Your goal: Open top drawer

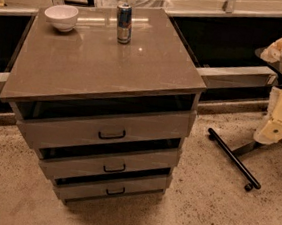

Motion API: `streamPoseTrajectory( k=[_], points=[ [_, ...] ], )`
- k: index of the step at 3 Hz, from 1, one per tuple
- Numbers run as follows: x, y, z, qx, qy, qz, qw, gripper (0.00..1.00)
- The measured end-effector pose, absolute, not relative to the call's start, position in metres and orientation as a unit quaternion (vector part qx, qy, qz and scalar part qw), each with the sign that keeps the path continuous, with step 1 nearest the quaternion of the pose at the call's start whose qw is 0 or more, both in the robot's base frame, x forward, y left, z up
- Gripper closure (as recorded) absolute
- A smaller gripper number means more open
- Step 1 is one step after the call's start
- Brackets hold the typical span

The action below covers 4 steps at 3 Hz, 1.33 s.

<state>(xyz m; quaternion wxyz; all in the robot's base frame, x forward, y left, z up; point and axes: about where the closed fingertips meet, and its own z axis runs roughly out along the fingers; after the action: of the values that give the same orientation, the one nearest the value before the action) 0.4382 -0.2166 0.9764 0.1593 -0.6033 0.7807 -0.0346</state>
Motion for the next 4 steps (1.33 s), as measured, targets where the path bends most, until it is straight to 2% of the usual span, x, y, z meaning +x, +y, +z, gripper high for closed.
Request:
streamPoseTrajectory(
  k=[1, 2, 4],
  points=[
    [0.438, -0.217, 0.976, -0.603, 0.781, -0.035, 0.159, 0.0],
    [0.44, -0.209, 0.964, -0.623, 0.766, -0.005, 0.161, 0.0],
    [0.408, -0.147, 0.883, -0.672, 0.692, 0.112, 0.24, 0.0]
  ],
)
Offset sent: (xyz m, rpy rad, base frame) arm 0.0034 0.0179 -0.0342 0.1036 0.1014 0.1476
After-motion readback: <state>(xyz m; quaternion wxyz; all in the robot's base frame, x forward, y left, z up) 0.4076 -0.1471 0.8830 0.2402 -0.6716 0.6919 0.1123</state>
